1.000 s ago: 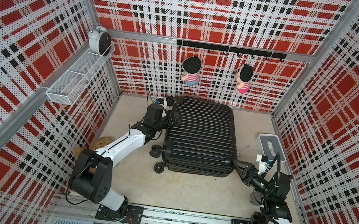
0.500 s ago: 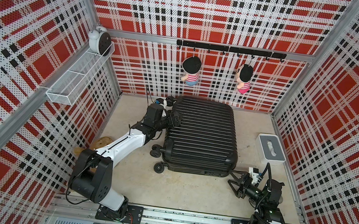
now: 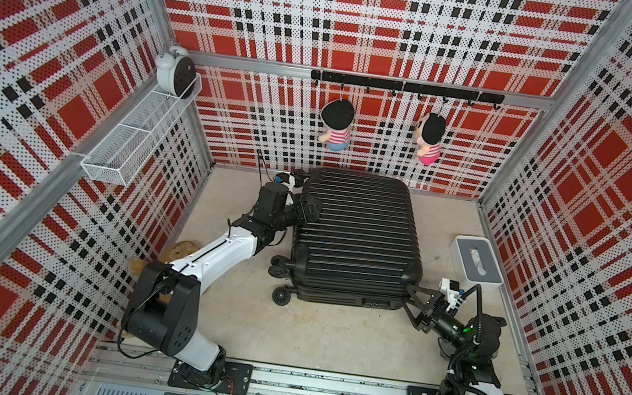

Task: Open the suitcase zippers
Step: Open the suitcase at the center of the board.

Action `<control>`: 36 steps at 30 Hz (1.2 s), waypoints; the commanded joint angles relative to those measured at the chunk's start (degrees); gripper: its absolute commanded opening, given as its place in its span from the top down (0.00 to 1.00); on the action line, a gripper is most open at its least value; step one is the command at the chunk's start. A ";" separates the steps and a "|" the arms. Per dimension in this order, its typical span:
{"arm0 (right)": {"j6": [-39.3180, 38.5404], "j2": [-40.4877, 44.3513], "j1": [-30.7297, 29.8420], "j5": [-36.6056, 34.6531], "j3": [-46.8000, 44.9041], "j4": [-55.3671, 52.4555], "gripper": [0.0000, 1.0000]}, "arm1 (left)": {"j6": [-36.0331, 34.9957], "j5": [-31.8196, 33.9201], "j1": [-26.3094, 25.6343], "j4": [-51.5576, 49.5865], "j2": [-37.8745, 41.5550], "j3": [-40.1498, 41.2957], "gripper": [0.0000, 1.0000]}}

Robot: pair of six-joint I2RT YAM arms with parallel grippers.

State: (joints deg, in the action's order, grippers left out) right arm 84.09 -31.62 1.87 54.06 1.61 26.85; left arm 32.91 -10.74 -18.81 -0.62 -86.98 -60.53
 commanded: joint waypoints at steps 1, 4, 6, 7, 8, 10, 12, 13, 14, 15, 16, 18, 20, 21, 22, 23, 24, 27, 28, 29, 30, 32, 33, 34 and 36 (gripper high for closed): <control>-1.55 -0.05 -0.55 -2.92 3.73 1.72 0.07 | -1.11 -0.24 -0.44 -3.55 -2.23 0.57 0.03; -2.74 -0.72 -0.55 -6.00 3.56 1.71 0.06 | -1.09 -0.32 -0.53 -3.42 -2.18 0.70 0.03; -0.33 -3.06 -0.55 -6.41 3.40 9.83 0.06 | -1.18 -0.27 -0.53 -3.42 -2.05 0.86 0.03; 1.05 -3.99 -0.55 -6.51 3.51 13.84 0.06 | -1.18 -0.20 -0.46 -3.42 -2.05 0.88 0.03; 2.54 -4.97 -0.70 -6.67 3.60 18.03 0.06 | -1.12 -0.17 -0.44 -3.50 -1.93 1.00 0.03; 3.50 -6.23 -0.89 -6.53 4.79 22.24 0.05 | -1.13 -0.16 -0.35 -3.51 -1.76 1.13 0.03; 3.52 -6.68 -1.33 -6.34 6.34 24.08 0.06 | -1.00 -0.07 -0.18 -3.42 -1.20 1.40 0.03; 3.07 -6.64 -1.66 -6.25 7.24 24.01 0.06 | -1.00 -0.07 -0.10 -3.42 -0.96 1.46 0.03; 2.52 -6.41 -1.91 -6.03 8.10 23.77 0.07 | -0.96 -0.13 -0.01 -3.42 -0.74 1.51 0.03; 2.02 -6.19 -2.10 -5.99 8.75 23.43 0.08 | -0.87 -0.28 0.08 -3.44 -0.51 1.66 0.03; 1.22 -6.02 -2.50 -5.65 9.57 23.00 0.09 | -0.83 -0.40 0.17 -3.41 -0.29 1.81 0.03; -0.86 -5.51 -3.47 -5.15 11.11 21.09 0.10 | -0.66 -0.42 0.26 -3.16 0.09 2.21 0.03; -4.18 -4.23 -4.87 -5.33 12.66 17.33 0.11 | -0.48 -0.51 0.26 -3.09 0.48 2.62 0.03; -6.20 -3.51 -5.75 -5.64 13.81 14.74 0.12 | -0.31 -0.51 0.26 -3.07 0.68 2.78 0.03; -9.40 -2.71 -6.75 -6.09 15.30 10.62 0.13 | -0.18 -0.55 0.35 -3.07 1.11 3.01 0.03; -13.00 -1.96 -7.76 -6.73 17.06 6.18 0.14 | -0.02 -0.51 0.37 -3.07 1.62 3.27 0.03; -16.00 -1.32 -8.85 -7.53 18.55 2.44 0.15 | 0.12 -0.38 0.48 -3.15 2.18 3.54 0.03; -25.69 -0.39 -12.71 -10.53 23.80 -8.58 0.19 | 0.63 1.02 1.49 -3.16 4.80 5.20 0.02; -28.36 -0.55 -14.01 -11.55 25.50 -11.26 0.22 | 0.92 1.07 2.32 -3.16 5.58 5.91 0.02; -30.83 -0.83 -15.25 -12.49 27.07 -13.22 0.24 | 1.31 1.07 3.13 -2.86 6.54 6.89 0.02; -32.75 -1.06 -16.41 -13.22 28.13 -14.52 0.25 | 1.58 1.21 3.85 -2.81 7.16 7.61 0.02; -36.14 -1.93 -18.92 -14.86 30.60 -15.77 0.31 | 2.18 1.14 6.71 -2.18 8.37 9.66 0.02; -37.39 -2.45 -20.04 -15.31 31.55 -16.05 0.33 | 2.45 0.87 7.43 -1.61 8.57 10.47 0.02; -38.97 -3.48 -21.25 -15.79 32.76 -16.55 0.34 | 2.68 0.61 8.06 -0.91 8.31 11.16 0.02; -41.47 -5.36 -23.58 -16.78 34.89 -16.85 0.37 | 2.70 -0.56 8.20 -1.02 6.47 10.65 0.04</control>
State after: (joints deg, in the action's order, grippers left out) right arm 51.11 -36.16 -19.46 40.49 32.38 9.06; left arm 36.01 -10.26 -11.11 2.94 -77.45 -51.57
